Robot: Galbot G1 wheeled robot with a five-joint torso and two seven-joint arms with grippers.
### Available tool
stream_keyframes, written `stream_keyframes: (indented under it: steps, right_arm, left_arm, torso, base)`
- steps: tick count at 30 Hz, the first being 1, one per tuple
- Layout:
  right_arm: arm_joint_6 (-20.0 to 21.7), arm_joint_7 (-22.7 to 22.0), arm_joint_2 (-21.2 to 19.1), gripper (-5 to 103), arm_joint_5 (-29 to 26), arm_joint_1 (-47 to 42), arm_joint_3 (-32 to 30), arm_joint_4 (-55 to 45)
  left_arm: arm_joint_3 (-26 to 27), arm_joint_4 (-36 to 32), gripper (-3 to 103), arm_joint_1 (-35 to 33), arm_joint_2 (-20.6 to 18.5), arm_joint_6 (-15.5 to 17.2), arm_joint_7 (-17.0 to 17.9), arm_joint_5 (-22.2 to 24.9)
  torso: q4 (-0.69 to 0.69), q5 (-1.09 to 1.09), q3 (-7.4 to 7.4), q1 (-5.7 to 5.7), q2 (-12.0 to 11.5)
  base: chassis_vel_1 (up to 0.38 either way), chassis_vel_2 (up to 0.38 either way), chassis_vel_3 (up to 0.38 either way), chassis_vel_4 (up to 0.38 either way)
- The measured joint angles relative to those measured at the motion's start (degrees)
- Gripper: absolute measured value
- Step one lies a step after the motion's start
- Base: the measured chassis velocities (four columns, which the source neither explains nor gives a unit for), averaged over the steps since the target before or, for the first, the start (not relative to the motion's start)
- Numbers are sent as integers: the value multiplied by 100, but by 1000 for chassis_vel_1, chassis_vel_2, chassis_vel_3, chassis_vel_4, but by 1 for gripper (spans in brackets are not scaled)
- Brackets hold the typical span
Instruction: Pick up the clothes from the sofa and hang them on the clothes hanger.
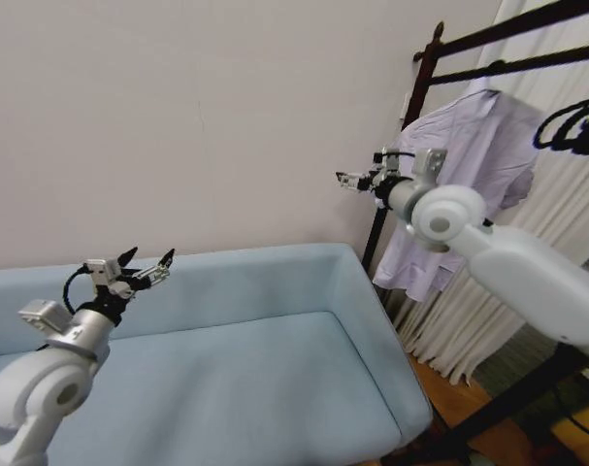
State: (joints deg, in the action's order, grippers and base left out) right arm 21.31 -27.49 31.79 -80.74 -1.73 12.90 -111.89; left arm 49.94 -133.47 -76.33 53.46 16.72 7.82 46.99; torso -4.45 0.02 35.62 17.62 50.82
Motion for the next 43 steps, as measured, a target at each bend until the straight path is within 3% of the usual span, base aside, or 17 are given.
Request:
stream_keyframes:
  steps: [4,5,8,10,12,16,20,24,31,34,37,40,43]
  right_arm:
    - [-100,543,-318,100,736,-1978,-1438,-478]
    - [-100,543,-318,100,736,-1978,-1438,-478]
    - [-301,622,-385,100,1511,-3280,-2057,-858]
    - [-330,589,-310,100,1715,-3527,-2160,-953]
    - [-339,499,-87,100,2038,-3953,-2343,-1115]
    - [-222,508,276,100,2405,-4672,-2763,-1375]
    - [-80,1055,825,100,2947,-5694,-3719,-1815]
    - [-35,1286,1215,100,3506,-6355,-4268,-2205]
    - [193,1025,1756,100,3837,-6713,-4400,-2555]
    - [474,724,1971,100,3764,-6763,-4348,-2699]
    - [525,768,2068,100,3734,-6881,-4355,-2751]
    - [525,939,2177,100,3790,-7057,-4399,-2809]
    - [458,1290,2433,100,4164,-7523,-4528,-2912]
  left_arm:
    - [-22,-134,100,-449,459,-186,-46,-678]
    - [-22,-134,100,-449,459,-186,-46,-678]
    - [95,-233,100,-811,949,-253,-167,-1003]
    - [121,-254,100,-893,1116,-268,-183,-1098]
    - [105,-260,100,-979,1383,-317,-204,-1295]
    - [-29,-305,100,-1039,1618,-341,-218,-1552]
    - [-135,-386,100,-1164,1789,-378,-262,-1783]
    - [-125,-455,100,-1324,1879,-413,-344,-1820]
    - [-348,-570,100,-1525,2141,-423,-411,-1992]
    - [-578,-754,100,-1675,2258,-210,-447,-2134]
    - [-741,-828,100,-1765,2353,-158,-462,-2361]
    - [-825,-784,100,-1851,2508,-373,-549,-2686]
    - [-851,-557,100,-2015,2796,-1012,-729,-3163]
  torso:
    - [-5,-2,-1,0,0]
    - [-5,-2,-1,0,0]
    - [-5,1,-1,-1,0]
    - [-2,-2,-2,-1,0]
    - [4,-1,-1,-1,0]
    - [1,-3,0,0,-1]
    - [-2,-2,-1,0,0]
    - [-2,-2,0,0,0]
    - [-1,-3,0,0,0]
    - [0,-2,0,0,0]
    - [0,-2,0,0,0]
    - [0,-1,0,0,0]
    - [0,-3,0,0,0]
  base:
    - [0,0,0,0]
    - [0,0,0,0]
    - [0,0,0,0]
    - [0,0,0,0]
    - [0,0,0,0]
    - [0,0,0,0]
    - [0,0,0,0]
    - [0,0,0,0]
    - [0,0,0,0]
    - [0,0,0,0]
    - [0,0,0,0]
    - [0,0,0,0]
    - [0,0,0,0]
